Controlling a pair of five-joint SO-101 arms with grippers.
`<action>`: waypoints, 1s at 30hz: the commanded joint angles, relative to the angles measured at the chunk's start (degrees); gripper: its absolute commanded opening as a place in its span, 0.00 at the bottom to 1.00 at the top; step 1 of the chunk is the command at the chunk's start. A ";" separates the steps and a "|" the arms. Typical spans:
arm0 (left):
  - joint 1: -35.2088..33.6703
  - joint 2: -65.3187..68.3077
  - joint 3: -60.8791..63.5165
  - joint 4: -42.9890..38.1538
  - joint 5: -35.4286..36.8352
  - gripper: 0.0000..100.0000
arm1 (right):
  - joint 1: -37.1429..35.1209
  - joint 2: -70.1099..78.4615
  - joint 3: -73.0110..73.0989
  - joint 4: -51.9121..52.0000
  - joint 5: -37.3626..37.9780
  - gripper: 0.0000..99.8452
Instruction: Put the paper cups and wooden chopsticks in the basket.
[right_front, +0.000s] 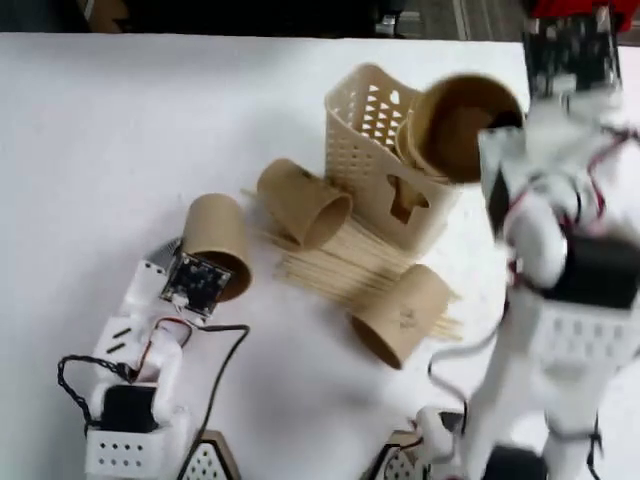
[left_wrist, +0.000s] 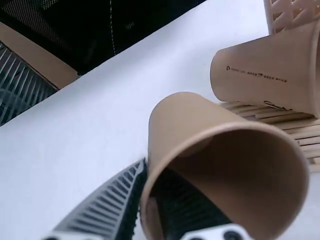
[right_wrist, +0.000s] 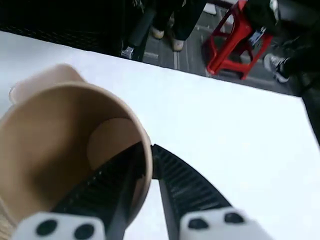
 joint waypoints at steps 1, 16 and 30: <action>-0.75 -0.92 -0.70 0.35 0.44 0.02 | -0.75 10.33 -9.85 0.31 -4.40 0.02; -6.46 -0.84 -8.88 5.19 4.31 0.02 | -1.10 22.64 -11.96 4.44 -8.44 0.14; -2.59 2.77 -35.69 9.41 5.27 0.02 | 12.35 10.95 -10.90 14.55 0.62 0.26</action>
